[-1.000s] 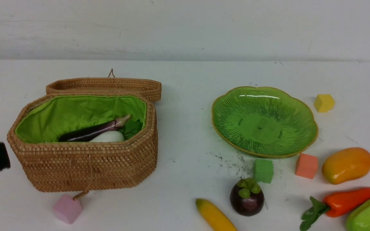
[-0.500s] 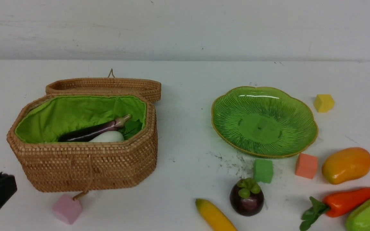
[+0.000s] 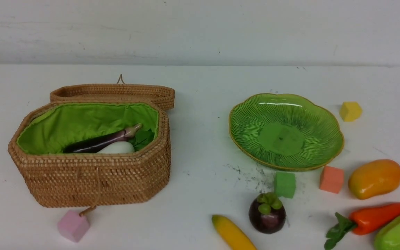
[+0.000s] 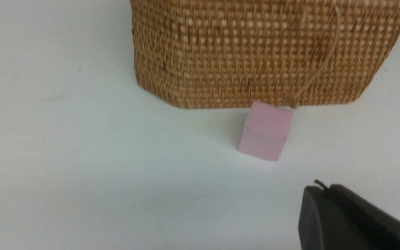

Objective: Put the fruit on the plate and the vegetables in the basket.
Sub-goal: Use the right arm to grab a banana and put it into the right plate

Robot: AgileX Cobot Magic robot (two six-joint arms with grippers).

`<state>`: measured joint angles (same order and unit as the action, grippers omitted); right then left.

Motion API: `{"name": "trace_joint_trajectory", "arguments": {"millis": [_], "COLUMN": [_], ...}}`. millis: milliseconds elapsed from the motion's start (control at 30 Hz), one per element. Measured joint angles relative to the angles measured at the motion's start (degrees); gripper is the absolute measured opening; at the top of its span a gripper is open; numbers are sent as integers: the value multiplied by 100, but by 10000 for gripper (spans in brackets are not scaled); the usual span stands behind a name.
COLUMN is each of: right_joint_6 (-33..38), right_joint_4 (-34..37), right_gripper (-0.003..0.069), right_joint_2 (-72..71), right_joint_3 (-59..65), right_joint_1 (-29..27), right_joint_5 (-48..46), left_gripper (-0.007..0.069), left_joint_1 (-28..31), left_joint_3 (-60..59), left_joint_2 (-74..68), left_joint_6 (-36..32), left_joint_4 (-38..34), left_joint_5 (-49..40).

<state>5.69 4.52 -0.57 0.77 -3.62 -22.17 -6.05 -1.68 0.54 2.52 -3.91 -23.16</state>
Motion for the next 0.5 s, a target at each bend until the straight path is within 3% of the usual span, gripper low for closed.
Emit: {"name": "trace_joint_trajectory", "arguments": {"millis": [500], "right_joint_6": [0], "right_joint_4": [0], "right_gripper": [243], "right_joint_2": [0], "right_joint_3": [0], "right_joint_1": [0], "right_joint_5": [0], "left_gripper": [8], "left_joint_1": [0], "left_joint_3": [0], "left_joint_2": [0], "left_joint_6": [10], "left_joint_4": [0], "left_joint_5": [-5]}}
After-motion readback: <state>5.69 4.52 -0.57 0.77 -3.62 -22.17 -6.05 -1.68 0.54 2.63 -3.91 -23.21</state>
